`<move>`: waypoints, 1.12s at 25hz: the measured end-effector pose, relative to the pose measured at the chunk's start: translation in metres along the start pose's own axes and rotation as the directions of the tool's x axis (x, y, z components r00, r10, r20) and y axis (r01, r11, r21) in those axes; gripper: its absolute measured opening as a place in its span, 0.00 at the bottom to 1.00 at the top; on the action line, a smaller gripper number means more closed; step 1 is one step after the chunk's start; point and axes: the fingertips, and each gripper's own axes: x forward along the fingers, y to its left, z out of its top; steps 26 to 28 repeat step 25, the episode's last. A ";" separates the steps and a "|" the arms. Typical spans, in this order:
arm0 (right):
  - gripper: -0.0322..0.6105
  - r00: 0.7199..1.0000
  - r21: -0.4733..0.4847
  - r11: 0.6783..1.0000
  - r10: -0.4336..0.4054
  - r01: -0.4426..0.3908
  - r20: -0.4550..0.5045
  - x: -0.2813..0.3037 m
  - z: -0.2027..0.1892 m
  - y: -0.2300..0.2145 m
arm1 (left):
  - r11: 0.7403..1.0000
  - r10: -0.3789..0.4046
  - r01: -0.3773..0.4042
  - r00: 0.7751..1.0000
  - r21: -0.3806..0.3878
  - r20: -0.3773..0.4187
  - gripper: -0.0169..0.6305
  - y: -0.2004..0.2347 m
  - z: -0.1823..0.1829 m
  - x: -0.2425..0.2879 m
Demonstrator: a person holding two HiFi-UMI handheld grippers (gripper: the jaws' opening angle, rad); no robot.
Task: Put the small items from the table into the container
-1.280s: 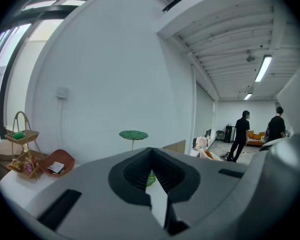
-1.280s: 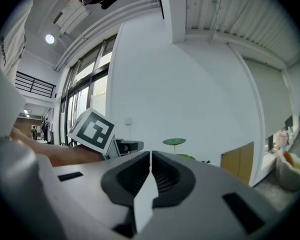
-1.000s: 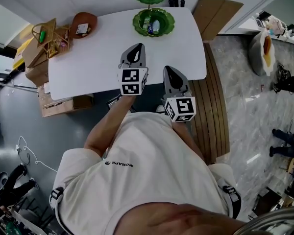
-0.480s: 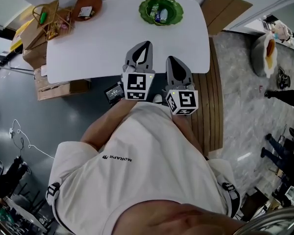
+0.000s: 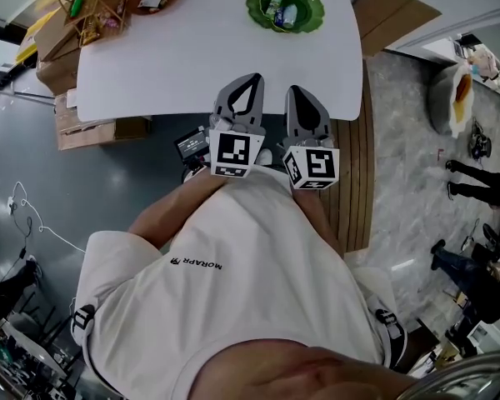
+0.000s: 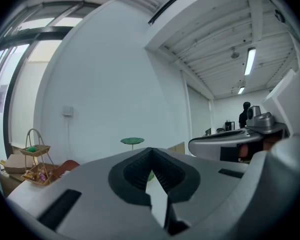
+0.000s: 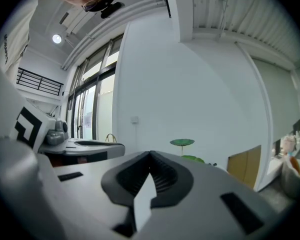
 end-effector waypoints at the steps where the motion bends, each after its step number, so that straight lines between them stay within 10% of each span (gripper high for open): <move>1: 0.06 1.000 -0.001 1.000 0.000 0.000 0.000 0.000 0.000 0.001 | 1.000 0.001 -0.001 1.000 0.001 -0.001 0.03 0.000 -0.002 -0.002; 28: 0.06 1.000 0.021 0.999 0.028 -0.028 -0.005 0.007 -0.005 0.014 | 0.999 -0.009 0.010 1.000 0.039 -0.024 0.03 0.004 -0.008 -0.018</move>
